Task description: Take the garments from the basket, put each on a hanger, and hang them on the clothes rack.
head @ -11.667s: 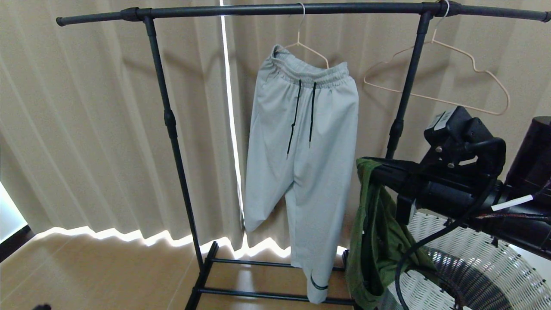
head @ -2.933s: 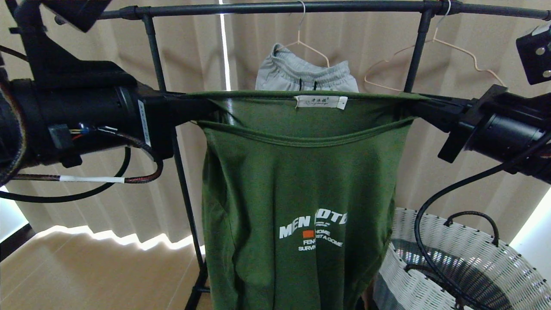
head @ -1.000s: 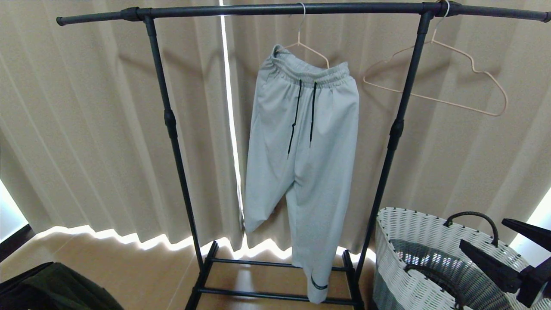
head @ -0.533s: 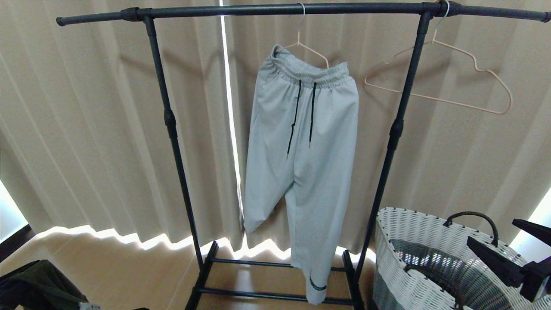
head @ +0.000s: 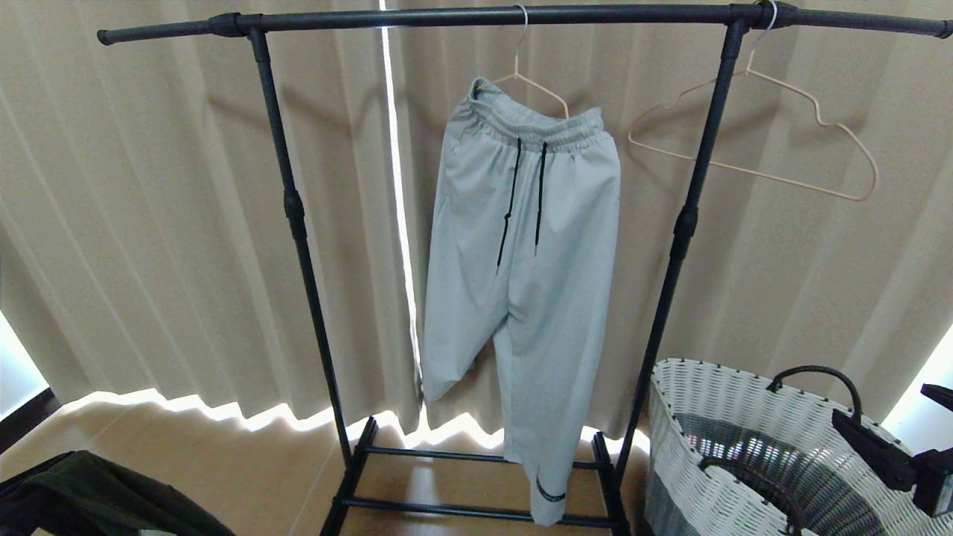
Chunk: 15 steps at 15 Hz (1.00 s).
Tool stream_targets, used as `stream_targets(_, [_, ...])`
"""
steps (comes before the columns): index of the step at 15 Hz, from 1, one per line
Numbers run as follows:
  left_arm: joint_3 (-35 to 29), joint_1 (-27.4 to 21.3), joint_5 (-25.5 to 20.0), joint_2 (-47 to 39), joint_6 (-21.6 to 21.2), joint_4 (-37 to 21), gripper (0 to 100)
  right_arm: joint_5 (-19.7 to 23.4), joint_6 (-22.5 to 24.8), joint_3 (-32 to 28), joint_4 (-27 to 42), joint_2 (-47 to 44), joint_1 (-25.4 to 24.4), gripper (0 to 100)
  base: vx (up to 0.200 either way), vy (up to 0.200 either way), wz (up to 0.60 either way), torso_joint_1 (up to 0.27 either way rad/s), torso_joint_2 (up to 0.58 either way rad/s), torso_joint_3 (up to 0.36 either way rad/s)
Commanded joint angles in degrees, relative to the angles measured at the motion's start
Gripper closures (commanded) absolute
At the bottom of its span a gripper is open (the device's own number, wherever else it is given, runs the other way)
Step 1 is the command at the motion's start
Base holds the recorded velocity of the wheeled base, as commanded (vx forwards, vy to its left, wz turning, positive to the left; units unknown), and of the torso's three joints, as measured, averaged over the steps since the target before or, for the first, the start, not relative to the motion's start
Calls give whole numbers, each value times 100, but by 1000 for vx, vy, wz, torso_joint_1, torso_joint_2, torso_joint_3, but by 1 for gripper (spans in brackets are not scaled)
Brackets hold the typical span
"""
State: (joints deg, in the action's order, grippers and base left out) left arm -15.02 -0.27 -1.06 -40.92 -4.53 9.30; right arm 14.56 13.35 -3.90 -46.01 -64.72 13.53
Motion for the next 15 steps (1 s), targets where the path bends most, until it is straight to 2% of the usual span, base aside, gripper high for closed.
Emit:
stream_targets(1, [-1, 0, 1, -21, -4, 1, 100, 3, 1, 21, 4, 30, 9, 0, 0, 0, 0, 0, 0, 0])
stream_targets(7, [69, -52, -8, -21, -47, 1, 100, -102, 89, 109, 13, 74, 9, 0, 0, 0, 0, 4, -13, -9])
stream_targets(9, [69, -87, -26, -21, -56, 1, 100, -102, 124, 82, 13, 82, 9, 0, 0, 0, 0, 46, -185, -215])
stream_targets(15, [52, -105, -35, 155, -171, 1, 100, -102, 124, 65, -5, 144, 9, 0, 0, 0, 0, 169, -464, -277])
